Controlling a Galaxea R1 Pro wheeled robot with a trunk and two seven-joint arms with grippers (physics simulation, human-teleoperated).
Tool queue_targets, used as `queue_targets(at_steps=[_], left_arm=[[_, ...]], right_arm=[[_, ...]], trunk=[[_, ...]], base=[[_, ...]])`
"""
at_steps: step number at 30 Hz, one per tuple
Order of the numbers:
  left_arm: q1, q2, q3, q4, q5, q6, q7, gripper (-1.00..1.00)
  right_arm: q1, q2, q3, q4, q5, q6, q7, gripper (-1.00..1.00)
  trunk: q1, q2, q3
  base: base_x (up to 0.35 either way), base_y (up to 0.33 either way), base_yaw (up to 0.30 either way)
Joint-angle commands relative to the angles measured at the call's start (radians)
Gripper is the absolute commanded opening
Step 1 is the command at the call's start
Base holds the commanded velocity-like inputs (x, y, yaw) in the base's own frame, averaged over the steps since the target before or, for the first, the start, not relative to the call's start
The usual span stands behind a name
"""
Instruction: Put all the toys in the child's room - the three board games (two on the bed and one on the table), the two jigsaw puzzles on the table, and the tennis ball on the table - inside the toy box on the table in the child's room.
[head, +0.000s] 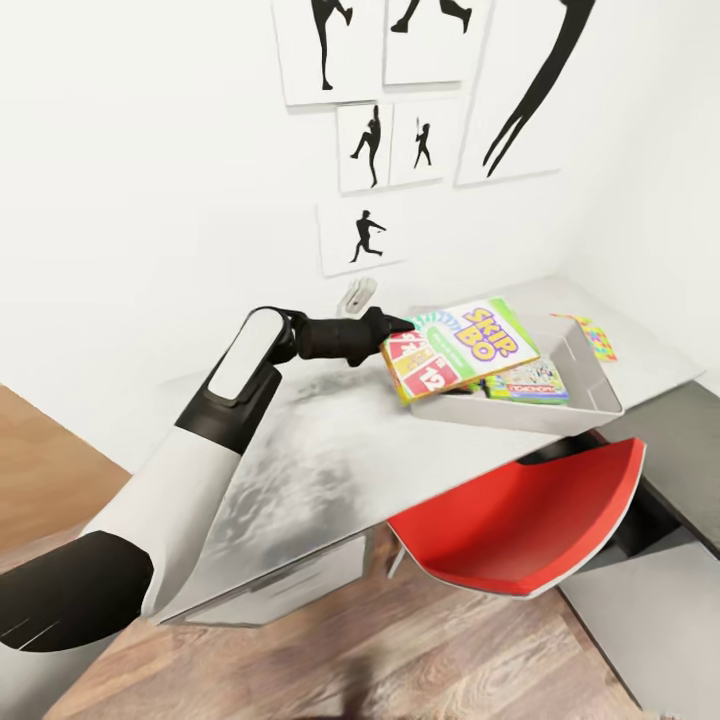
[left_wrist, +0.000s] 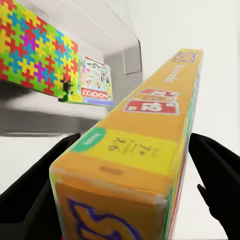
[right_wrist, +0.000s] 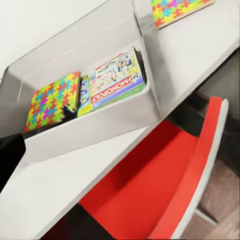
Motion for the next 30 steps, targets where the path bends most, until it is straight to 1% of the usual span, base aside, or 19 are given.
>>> queue_targets(at_steps=[1, 5, 11, 23, 27, 30], left_arm=[[-0.001, 0.0, 0.0, -0.007, 0.019, -0.001, 0.014, -1.0], [-0.001, 0.001, -0.001, -0.024, 0.029, -0.003, 0.03, -1.0], [-0.003, 0.0, -0.002, -0.034, 0.035, -0.002, 0.057, -1.0], [-0.004, -0.005, -0.003, -0.037, 0.034, -0.004, 0.072, -1.0], [-0.022, -0.006, -0.004, -0.037, 0.034, -0.003, 0.072, -1.0], [-0.045, -0.007, -0.012, -0.036, 0.034, -0.003, 0.073, -1.0]], right_arm=[[-0.002, 0.0, -0.001, 0.0, 0.01, 0.005, 0.01, 1.0], [-0.002, 0.002, -0.001, 0.0, 0.01, 0.005, 0.01, 1.0], [-0.002, 0.005, -0.001, 0.0, 0.01, 0.005, 0.01, 1.0], [-0.002, 0.011, 0.009, 0.0, 0.01, 0.005, 0.01, 1.0], [-0.002, 0.01, 0.01, 0.0, 0.01, 0.005, 0.01, 1.0], [-0.002, 0.011, 0.011, 0.0, 0.01, 0.005, 0.01, 1.0]], trunk=[[0.001, -0.002, -0.002], [0.001, -0.002, -0.002], [0.001, -0.002, -0.002], [0.001, -0.002, -0.002], [0.001, -0.002, -0.001], [0.001, -0.002, 0.0]], base=[[0.0, 0.0, -0.266], [0.0, 0.0, -0.17], [0.029, -0.009, -0.056], [0.199, -0.09, -0.028], [0.058, -0.026, -0.074], [0.019, -0.009, -0.058]])
